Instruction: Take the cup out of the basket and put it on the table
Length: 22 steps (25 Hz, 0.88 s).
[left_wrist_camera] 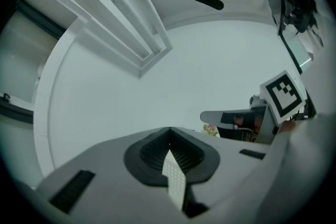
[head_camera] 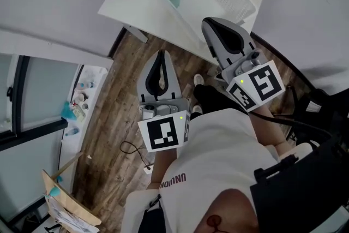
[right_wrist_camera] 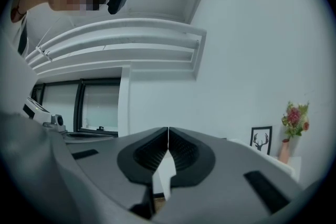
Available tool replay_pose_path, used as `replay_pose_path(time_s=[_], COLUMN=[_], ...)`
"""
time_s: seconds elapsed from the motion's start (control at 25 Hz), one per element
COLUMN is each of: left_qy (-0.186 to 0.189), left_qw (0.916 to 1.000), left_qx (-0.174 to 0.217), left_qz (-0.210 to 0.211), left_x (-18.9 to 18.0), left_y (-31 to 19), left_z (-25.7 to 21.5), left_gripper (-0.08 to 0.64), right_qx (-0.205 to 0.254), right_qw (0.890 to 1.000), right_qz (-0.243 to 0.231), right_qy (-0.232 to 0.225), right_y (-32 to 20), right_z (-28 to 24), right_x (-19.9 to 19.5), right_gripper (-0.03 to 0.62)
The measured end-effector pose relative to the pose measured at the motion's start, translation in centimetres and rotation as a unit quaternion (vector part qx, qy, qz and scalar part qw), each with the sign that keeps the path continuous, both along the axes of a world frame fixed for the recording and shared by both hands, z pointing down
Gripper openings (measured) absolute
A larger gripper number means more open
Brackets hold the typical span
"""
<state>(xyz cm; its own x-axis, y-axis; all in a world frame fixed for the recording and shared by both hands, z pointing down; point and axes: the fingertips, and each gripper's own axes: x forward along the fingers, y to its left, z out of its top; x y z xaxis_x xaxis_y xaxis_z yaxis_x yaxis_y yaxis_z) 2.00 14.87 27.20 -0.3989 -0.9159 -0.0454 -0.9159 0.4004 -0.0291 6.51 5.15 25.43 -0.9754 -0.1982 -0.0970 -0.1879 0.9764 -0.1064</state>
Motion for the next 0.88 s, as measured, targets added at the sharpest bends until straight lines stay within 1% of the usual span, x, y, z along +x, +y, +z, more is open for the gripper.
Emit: replay_pose_path(time_s=[0.4, 0.64, 0.88], left_qy=[-0.008, 0.004, 0.006], left_qw=[0.9998, 0.9996, 0.9997], left_qx=[-0.008, -0.017, -0.022], left_qz=[-0.015, -0.024, -0.012], left_x=[-4.0, -5.8, -7.3], left_y=[-7.4, -10.0, -11.8], left_z=[-0.8, -0.1, 0.3], left_gripper=[0.012, 0.012, 0.012], right_qx=[-0.011, -0.016, -0.018], right_qw=[1.000, 0.999, 1.000], right_qz=[-0.022, -0.030, -0.022], right_qy=[-0.005, -0.003, 0.004], right_y=[-7.6, -10.6, -12.6], right_z=[-0.6, -0.2, 0.3], right_x=[-4.8, -6.8, -8.7], right_gripper=[0.020, 0.020, 0.020])
